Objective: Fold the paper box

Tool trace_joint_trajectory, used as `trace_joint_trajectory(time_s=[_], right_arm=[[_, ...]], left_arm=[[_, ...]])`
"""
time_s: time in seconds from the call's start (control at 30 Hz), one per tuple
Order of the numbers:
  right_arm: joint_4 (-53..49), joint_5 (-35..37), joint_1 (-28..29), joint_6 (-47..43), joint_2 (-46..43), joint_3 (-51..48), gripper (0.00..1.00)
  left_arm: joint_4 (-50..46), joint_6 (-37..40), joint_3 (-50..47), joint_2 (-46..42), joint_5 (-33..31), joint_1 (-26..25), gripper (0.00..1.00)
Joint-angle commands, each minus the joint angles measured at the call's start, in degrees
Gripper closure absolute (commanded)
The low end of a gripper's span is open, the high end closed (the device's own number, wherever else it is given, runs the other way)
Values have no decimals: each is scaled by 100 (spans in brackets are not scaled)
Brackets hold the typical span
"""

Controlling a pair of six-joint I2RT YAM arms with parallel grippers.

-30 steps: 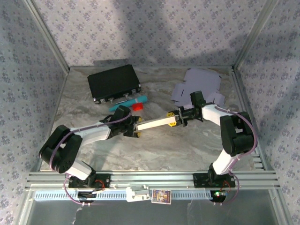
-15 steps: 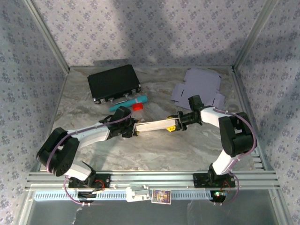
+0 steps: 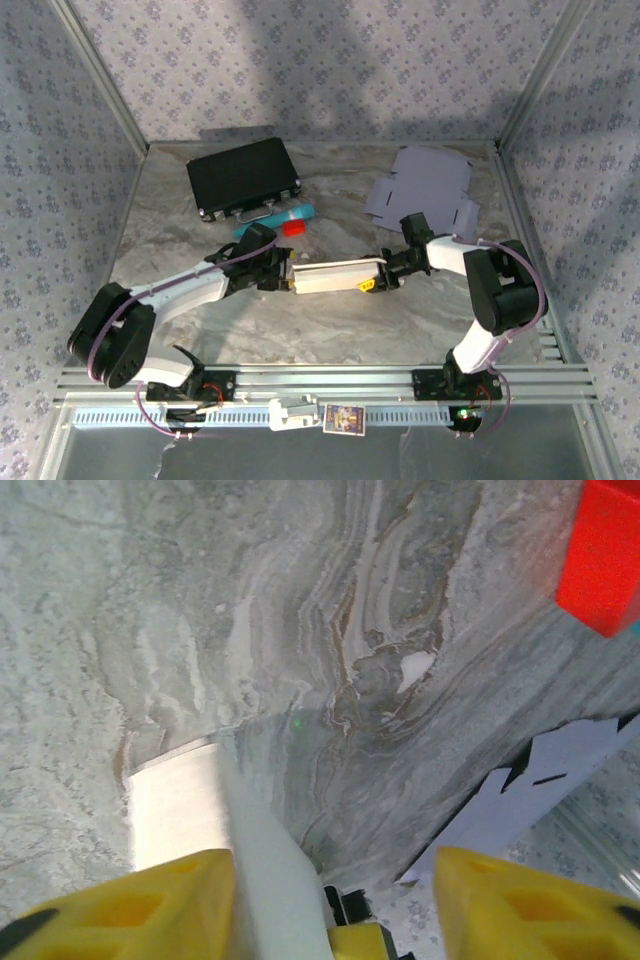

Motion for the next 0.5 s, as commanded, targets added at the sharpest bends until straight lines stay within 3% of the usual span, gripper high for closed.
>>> trace_joint_trajectory(time_s=[0.0,0.1,0.17,0.23,0.3,0.37,0.4,0.47], right_arm=[[-228,312,-42,207,11,-87,60],[-417,333,-96,32,34,10,62],[-596,348,-140,-97,38,73,63],[-639,362,-176,-148,31,93,65],[-704,358,-203,-204,47,145,65],[-764,361,-208,-259,64,221,66],[-798,359,-213,-286,76,258,66],[-871,350,-209,-332,75,310,67]], left_arm=[[-959,-1222,151,-538,-286,101,35],[-2249,15,513,-1063,-490,513,34],[-2828,1422,855,-1247,-531,910,37],[-2591,3069,1179,-1207,-176,1244,49],[-1752,5424,1590,-826,682,1247,57],[-2842,7784,2711,-152,1177,792,56],[-3696,8965,3347,218,1089,381,54],[-4844,10719,4312,737,275,-569,48]])
